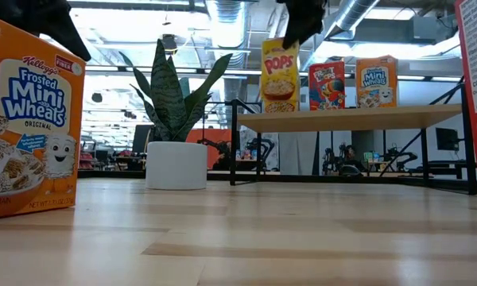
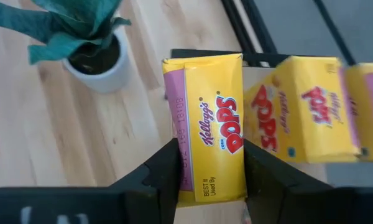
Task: Stack cereal on shelf
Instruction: Put the yellow cereal box on the shelf aligned with the other yellow cereal boxes
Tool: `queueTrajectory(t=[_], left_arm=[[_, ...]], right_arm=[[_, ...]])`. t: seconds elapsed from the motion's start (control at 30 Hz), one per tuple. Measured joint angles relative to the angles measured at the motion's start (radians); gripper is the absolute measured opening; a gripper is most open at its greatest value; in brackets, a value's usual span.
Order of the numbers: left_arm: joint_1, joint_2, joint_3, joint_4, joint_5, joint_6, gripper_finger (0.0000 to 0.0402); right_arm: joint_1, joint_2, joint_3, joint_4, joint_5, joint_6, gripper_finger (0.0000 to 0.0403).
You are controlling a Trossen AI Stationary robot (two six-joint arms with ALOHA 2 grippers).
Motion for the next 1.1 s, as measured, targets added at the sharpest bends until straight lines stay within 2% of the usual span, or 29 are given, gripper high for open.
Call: queueTrajectory(t=[0.17,0.4,0.73,1.1], left_arm=[[0.0,0.0,0.0,-0.013,-0.003,-0.018,0.0293],[0.0,0.0,0.0,-0.027,-0.005,-0.037,0.0293],[0.0,0.0,0.0,-0.027,-0.011,-0.037,0.0293],[0.0,0.0,0.0,-0.026,-0.02,-0.037,0.0293]], right_arm=[[-0.032,-0.002,-0.04,0.054,-0.074,-0.024,0.0163],[-0.062,-0.001,-0.09,0.079,-0.075,-0.045,0.0172],[-0.087,-0.001,-0.091,0.1,-0.102,-0.071,0.0165],[-0.088,0.011,-0.089,0.102,-0.102,-0.071,0.0192]])
